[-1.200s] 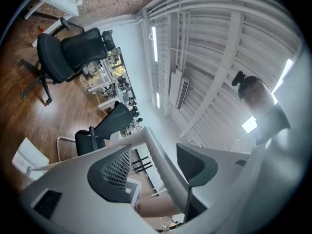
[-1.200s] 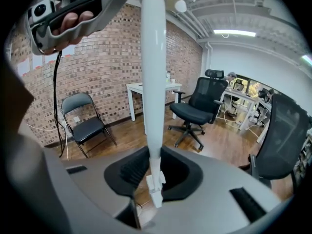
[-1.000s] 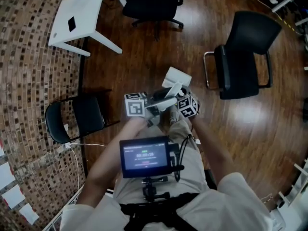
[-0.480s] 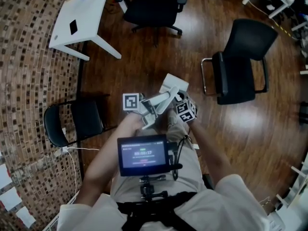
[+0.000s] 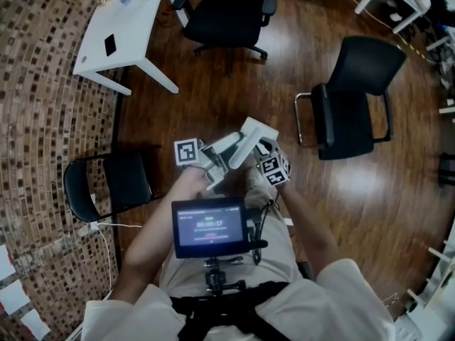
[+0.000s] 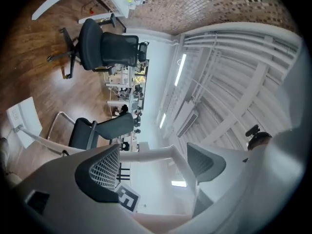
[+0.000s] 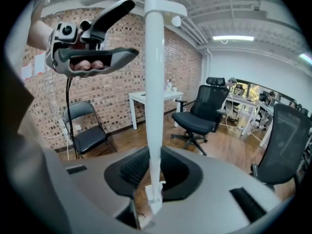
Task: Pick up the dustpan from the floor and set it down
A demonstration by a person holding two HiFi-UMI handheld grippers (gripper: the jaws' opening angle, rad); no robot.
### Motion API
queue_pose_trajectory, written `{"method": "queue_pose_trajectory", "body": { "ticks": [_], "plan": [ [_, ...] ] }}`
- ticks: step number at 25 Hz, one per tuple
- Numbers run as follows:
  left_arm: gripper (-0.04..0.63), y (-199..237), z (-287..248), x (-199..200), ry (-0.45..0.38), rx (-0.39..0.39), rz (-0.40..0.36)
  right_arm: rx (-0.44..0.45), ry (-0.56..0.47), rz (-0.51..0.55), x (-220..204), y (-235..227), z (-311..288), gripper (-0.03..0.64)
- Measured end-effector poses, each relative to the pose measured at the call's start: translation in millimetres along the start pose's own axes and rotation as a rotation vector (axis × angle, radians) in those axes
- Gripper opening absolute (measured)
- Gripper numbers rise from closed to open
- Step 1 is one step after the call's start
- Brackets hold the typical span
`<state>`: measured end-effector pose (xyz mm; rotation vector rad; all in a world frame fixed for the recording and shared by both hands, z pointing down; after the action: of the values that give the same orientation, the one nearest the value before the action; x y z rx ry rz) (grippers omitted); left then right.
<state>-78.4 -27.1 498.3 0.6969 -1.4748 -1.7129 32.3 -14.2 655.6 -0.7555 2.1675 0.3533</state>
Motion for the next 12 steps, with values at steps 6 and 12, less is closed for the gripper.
{"method": "queue_pose_trajectory", "body": {
  "ticks": [6,12],
  "plan": [
    [0.425,1.6,21.2,10.2,-0.011,0.154,-0.194,-0.005,-0.014,-0.017,5.0,1.8,2.6,0.095],
    [0.399,10.3,37.7,17.9,0.065,0.334,-0.459,-0.013,-0.047,-0.025,18.3,2.3,9.9,0.095]
  ]
}}
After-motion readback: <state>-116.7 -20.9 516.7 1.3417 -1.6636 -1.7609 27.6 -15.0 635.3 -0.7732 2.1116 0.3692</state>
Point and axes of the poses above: the fingertips, and each gripper's own axes: z backward along the fingers, y to its left, x out of its top, the point moved 4 cm from there along z, backward along the fingers, and after that the axes turned 1 degree about z, right-handed, at the moved point
